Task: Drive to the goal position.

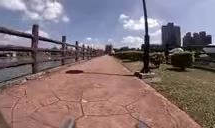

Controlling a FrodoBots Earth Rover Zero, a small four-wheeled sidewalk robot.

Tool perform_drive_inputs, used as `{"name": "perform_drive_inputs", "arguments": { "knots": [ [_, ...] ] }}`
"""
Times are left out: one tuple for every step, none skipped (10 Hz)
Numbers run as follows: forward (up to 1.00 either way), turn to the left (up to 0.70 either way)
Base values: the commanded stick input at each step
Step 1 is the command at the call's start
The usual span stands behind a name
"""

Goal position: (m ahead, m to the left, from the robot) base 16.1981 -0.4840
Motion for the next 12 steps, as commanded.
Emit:
{"name": "perform_drive_inputs", "arguments": {
  "knots": [
    [0.70, 0.00],
    [0.70, 0.00],
    [0.70, 0.00],
    [0.70, 0.00],
    [0.70, 0.00],
    [0.70, 0.12],
    [0.70, 0.17],
    [0.70, 0.00],
    [0.70, 0.00],
    [0.70, 0.00],
    [0.70, 0.00],
    [0.70, 0.00]
  ]
}}
